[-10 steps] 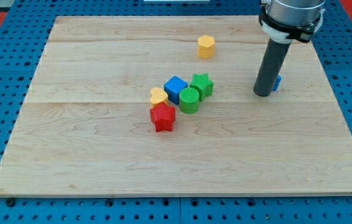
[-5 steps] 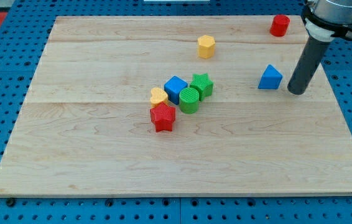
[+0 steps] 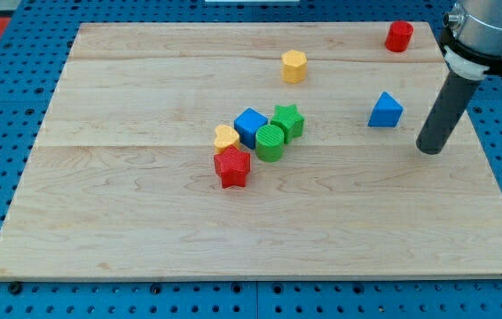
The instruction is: Move the blue triangle diagonally bottom right to the hexagon
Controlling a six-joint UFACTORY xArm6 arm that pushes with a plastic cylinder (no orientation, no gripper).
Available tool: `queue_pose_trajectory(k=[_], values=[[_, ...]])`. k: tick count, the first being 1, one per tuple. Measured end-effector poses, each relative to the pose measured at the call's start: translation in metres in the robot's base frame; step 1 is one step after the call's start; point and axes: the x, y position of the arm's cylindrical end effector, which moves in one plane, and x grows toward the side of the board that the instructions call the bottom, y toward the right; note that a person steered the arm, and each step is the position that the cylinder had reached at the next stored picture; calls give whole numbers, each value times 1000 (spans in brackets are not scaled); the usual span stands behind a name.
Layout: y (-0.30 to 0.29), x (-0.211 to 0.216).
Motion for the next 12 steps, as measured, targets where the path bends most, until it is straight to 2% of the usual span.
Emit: queue_pose_trajectory(k=[2, 4, 9, 12], values=[[-3, 5], [-34, 5], [-26, -53], [-42, -58]])
